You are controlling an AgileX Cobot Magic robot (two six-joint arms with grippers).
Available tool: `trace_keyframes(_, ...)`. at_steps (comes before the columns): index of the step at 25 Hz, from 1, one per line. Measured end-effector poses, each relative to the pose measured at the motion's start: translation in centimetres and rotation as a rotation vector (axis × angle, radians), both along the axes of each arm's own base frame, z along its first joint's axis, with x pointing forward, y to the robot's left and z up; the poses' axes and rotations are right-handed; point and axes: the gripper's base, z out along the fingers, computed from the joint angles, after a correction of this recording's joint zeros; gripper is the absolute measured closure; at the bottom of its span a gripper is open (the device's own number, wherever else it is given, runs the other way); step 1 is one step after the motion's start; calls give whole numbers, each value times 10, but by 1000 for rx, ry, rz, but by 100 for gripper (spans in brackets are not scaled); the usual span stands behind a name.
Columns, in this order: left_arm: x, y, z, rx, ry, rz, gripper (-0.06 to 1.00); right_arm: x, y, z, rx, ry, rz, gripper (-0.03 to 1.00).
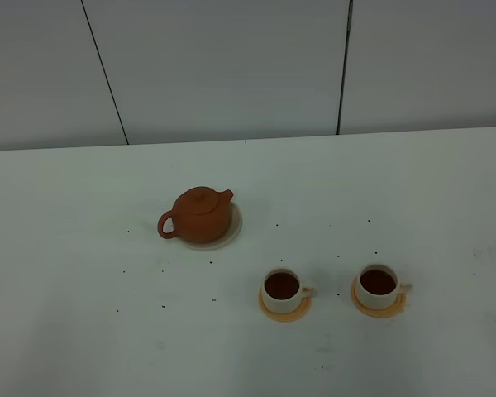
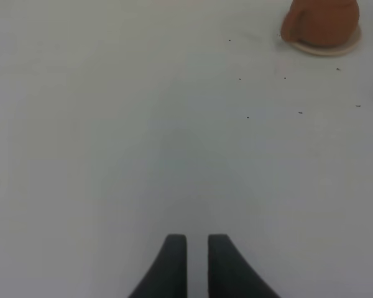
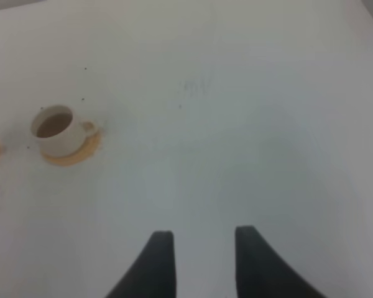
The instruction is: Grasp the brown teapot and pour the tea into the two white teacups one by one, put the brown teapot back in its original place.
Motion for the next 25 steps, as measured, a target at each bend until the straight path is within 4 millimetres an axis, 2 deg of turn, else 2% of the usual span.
trace_keyframes(25, 0, 0, 0, 0, 0, 0, 79, 0, 0, 0, 0, 0, 0, 73)
